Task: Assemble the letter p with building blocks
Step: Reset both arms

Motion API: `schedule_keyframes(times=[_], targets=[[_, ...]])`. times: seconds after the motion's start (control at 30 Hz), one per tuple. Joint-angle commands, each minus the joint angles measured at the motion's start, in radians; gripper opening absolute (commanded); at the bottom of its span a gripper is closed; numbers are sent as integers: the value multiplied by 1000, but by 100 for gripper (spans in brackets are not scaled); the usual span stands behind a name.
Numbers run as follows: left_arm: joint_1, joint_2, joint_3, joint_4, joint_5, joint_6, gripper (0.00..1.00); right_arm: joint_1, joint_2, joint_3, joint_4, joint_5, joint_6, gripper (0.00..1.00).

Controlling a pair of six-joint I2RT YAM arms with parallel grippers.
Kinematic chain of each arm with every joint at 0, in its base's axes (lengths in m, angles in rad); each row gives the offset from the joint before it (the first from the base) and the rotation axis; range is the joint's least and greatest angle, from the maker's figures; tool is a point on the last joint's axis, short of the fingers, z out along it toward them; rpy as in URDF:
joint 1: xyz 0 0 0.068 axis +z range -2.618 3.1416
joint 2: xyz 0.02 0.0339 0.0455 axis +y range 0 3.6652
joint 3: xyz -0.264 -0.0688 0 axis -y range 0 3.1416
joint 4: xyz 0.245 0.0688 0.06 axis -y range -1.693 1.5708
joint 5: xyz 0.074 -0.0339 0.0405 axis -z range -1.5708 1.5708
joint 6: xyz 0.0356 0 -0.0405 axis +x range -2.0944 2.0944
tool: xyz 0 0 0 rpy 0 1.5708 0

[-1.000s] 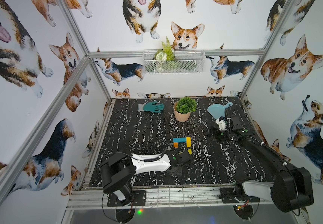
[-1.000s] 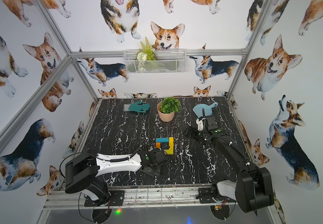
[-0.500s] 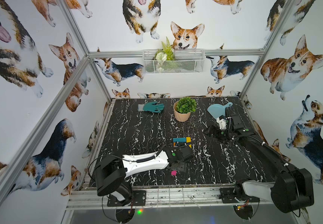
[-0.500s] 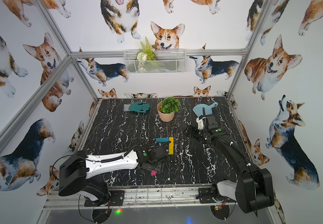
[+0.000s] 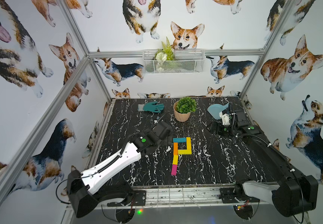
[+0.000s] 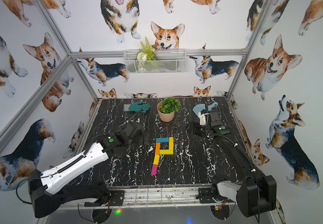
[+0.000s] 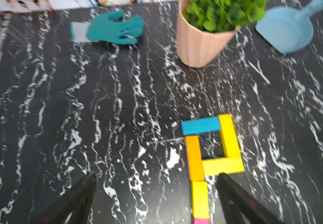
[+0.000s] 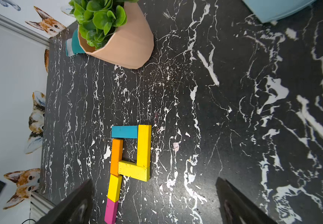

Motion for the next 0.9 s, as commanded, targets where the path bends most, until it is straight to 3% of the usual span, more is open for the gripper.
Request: schedule_keyframes(times=[0.0, 0.2, 0.43, 0.73, 0.87], targets=[[138, -103, -99, 197, 69, 180, 100, -14, -10, 6, -12, 44, -57, 99], [284, -166, -255, 357, 133, 273, 100, -30, 12, -23, 29, 32, -53, 99], [462, -127, -360, 497, 371, 225, 100, -31, 51, -128, 161, -77, 45, 99], [508, -71, -417, 606, 384, 221, 100, -32, 50, -183, 187, 19, -22, 100], [518, -24, -423, 635, 381, 219, 100, -31, 61, -197, 222, -15, -18, 100]])
